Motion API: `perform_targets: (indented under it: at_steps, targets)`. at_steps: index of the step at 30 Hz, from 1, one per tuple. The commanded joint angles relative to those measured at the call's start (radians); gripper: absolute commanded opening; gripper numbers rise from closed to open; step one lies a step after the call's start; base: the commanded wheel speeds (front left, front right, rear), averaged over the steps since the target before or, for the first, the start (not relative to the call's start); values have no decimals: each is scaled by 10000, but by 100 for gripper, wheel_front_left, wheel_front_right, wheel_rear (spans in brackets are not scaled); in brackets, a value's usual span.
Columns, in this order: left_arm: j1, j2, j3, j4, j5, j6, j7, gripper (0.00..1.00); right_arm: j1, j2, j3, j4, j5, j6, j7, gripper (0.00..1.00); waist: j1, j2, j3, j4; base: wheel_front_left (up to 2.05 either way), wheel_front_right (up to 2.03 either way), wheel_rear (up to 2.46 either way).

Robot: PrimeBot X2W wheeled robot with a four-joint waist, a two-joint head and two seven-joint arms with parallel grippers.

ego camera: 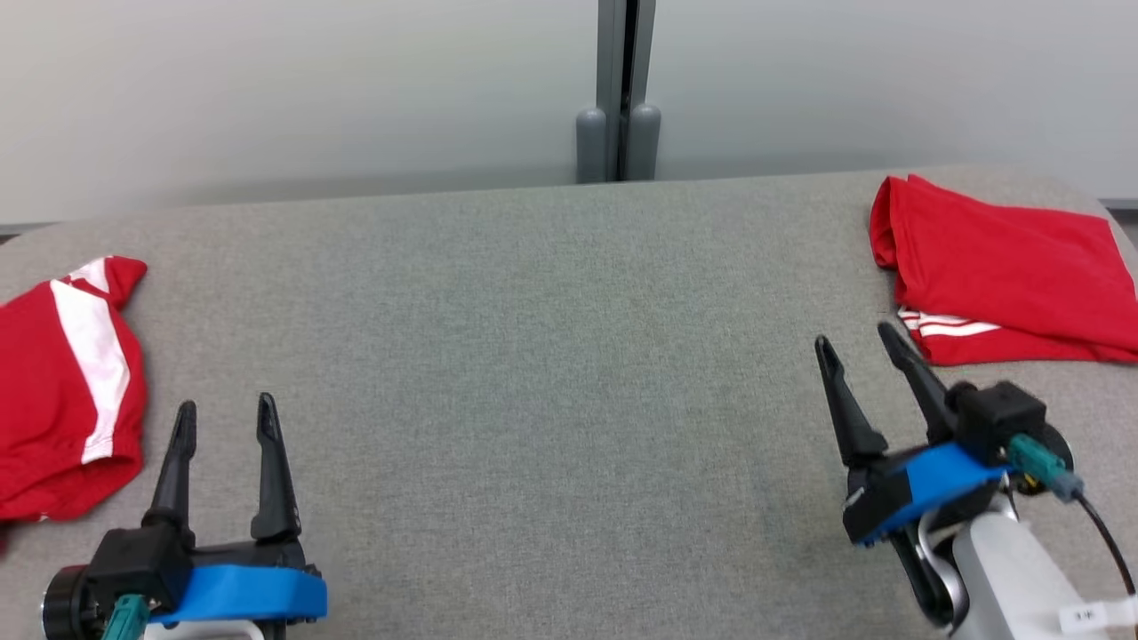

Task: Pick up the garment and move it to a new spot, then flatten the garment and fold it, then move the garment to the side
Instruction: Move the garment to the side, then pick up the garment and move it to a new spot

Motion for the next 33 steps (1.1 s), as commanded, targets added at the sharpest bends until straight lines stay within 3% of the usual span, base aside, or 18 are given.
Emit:
perform_targets:
  at_steps: [1, 15, 33]
  targets:
    - [138, -14, -21, 115, -3, -43, -26, 100, 518, 67, -196, -183, 30, 1, -29, 100, 1, 3, -196, 14, 0, 0, 0]
    - [618, -62, -154, 923, 75, -106, -26, 100, 2726, 818, -1513, -1222, -641, 1, -30, 100, 1, 3, -1059, 227, 0, 0, 0]
    - [517, -77, -63, 1014, 273, -138, -26, 100, 3063, 1247, -1688, -1836, -1202, 1, -30, 100, 1, 3, -1104, 238, 0, 0, 0]
